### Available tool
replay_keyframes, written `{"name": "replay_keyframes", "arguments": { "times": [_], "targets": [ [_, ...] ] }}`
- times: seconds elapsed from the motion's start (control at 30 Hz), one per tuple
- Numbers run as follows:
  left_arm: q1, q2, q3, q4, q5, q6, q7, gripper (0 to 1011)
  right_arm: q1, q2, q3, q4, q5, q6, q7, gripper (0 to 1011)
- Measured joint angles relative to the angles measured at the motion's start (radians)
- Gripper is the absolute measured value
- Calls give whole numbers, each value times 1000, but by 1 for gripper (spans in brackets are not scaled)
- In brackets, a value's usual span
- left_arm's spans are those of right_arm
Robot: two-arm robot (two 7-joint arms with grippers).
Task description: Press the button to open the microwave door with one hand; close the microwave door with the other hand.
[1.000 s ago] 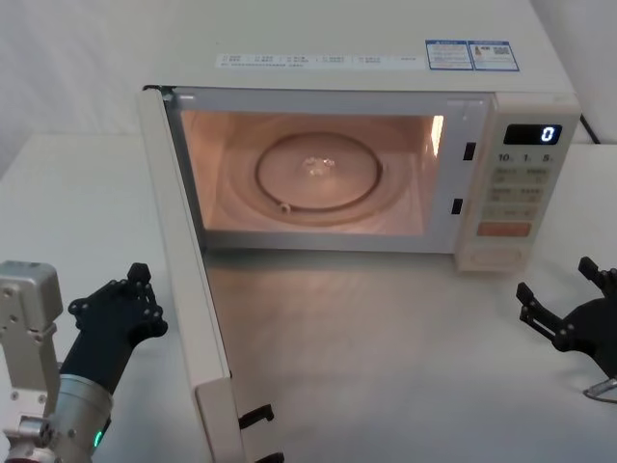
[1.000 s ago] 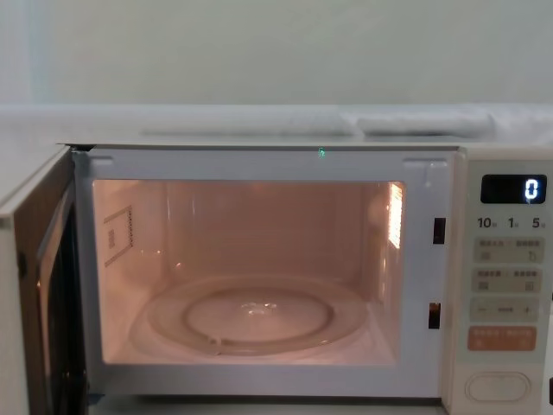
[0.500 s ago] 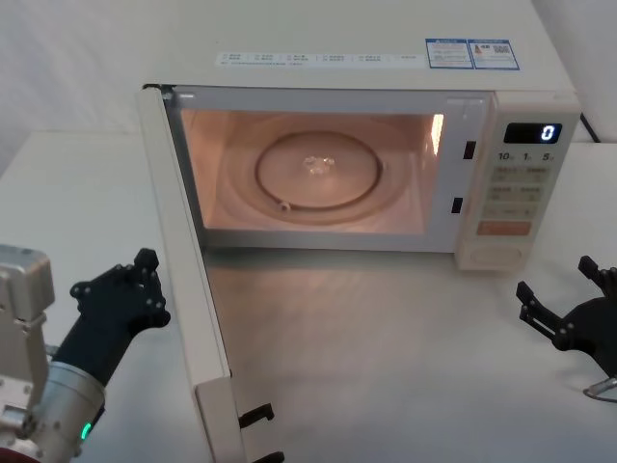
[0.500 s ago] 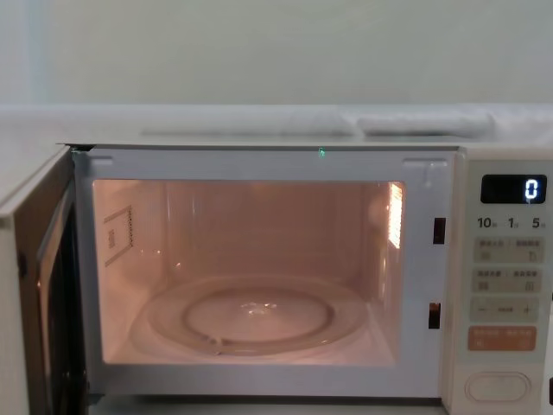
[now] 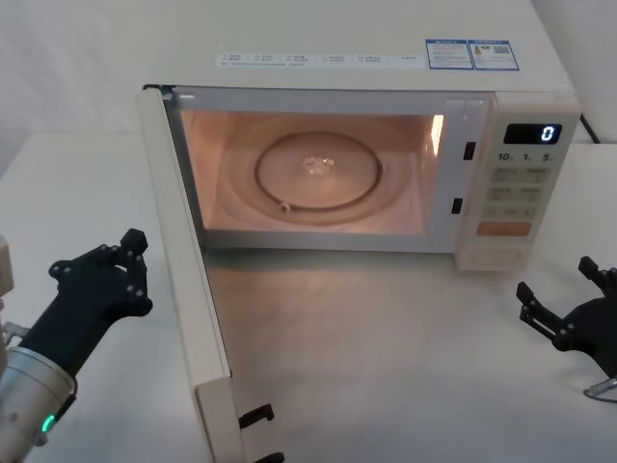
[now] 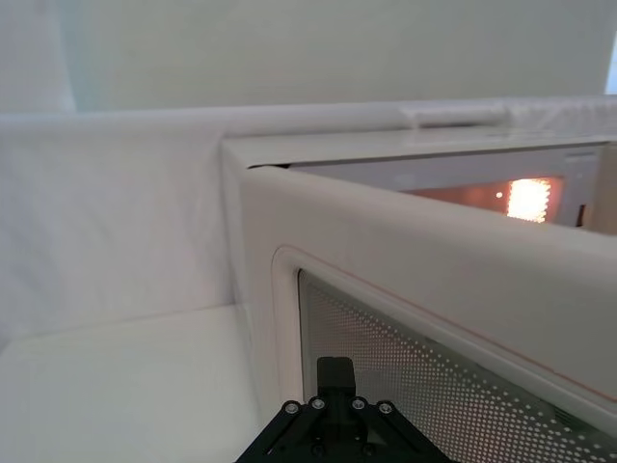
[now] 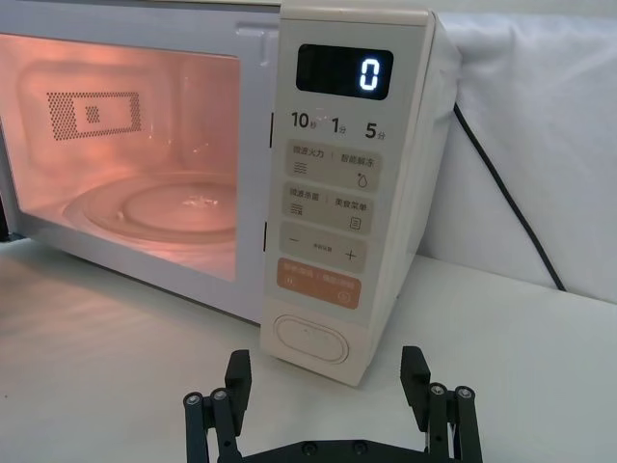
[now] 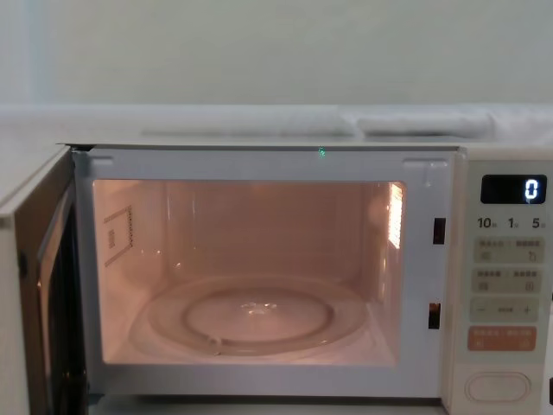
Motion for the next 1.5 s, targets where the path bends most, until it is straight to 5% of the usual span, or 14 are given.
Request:
{"name": "replay_keyframes", "arguments": {
  "times": [0.37,0.7,1.2,1.5],
  "targets": [
    [-5,49,-16,-28,-61,-1,-46,0,0,0,0,0,0,0,0,1001],
    [-41,84,14,-43,-93,-5,-67,0,0,0,0,0,0,0,0,1001],
    [-171,102,163,4,-79,22,-81,0,0,0,0,0,0,0,0,1001],
    [-245,81,248,26,-63,45,-69,0,0,0,0,0,0,0,0,1001]
  ]
}}
